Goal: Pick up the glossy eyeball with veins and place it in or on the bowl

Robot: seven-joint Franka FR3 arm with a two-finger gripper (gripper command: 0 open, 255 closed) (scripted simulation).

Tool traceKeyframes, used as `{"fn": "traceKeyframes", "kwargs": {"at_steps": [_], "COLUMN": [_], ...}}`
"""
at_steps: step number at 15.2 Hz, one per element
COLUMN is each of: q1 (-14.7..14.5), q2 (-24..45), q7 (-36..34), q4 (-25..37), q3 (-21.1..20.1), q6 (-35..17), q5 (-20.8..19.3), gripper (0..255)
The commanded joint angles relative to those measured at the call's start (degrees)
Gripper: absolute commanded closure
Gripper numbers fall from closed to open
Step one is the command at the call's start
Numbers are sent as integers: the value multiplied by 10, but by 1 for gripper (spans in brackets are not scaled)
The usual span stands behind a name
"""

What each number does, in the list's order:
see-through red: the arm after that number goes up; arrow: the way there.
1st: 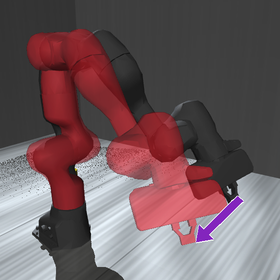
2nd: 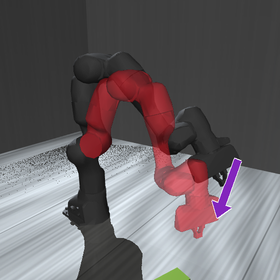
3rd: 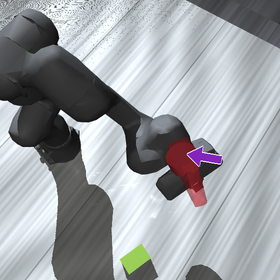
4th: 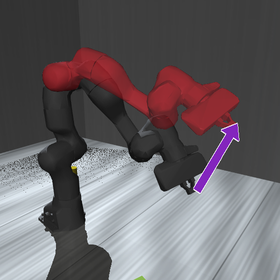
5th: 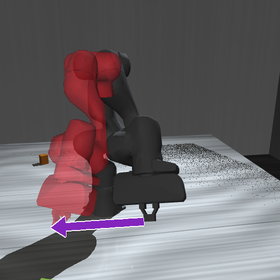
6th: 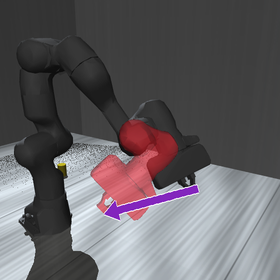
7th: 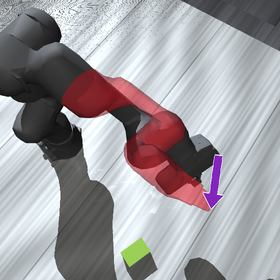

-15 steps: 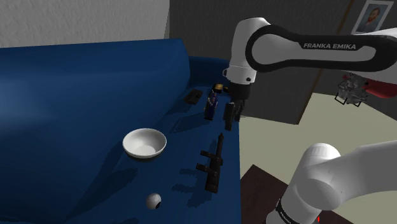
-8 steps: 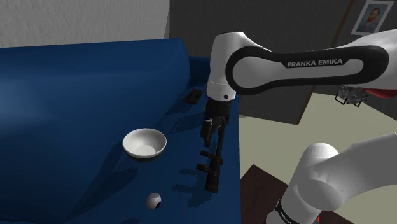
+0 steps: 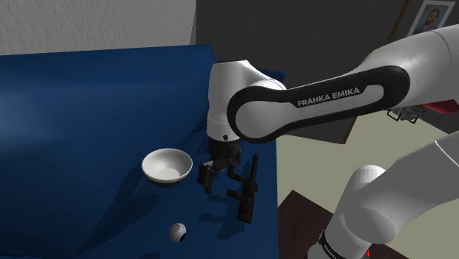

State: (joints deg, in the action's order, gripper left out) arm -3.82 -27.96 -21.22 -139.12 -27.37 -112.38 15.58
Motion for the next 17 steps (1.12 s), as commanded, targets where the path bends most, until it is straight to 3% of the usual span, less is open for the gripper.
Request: {"fn": "traceKeyframes", "kwargs": {"at_steps": [1, 6, 10, 17], "q1": [5, 25, 33, 28], "q2": [38, 150, 260, 299], "q7": [-40, -150, -260, -287], "q4": [17, 73, 132, 115], "q3": [-29, -102, -147, -149], "q6": [-26, -87, -122, -169], "q5": [-4, -52, -134, -168], "gripper": [0, 0, 0, 0]}}
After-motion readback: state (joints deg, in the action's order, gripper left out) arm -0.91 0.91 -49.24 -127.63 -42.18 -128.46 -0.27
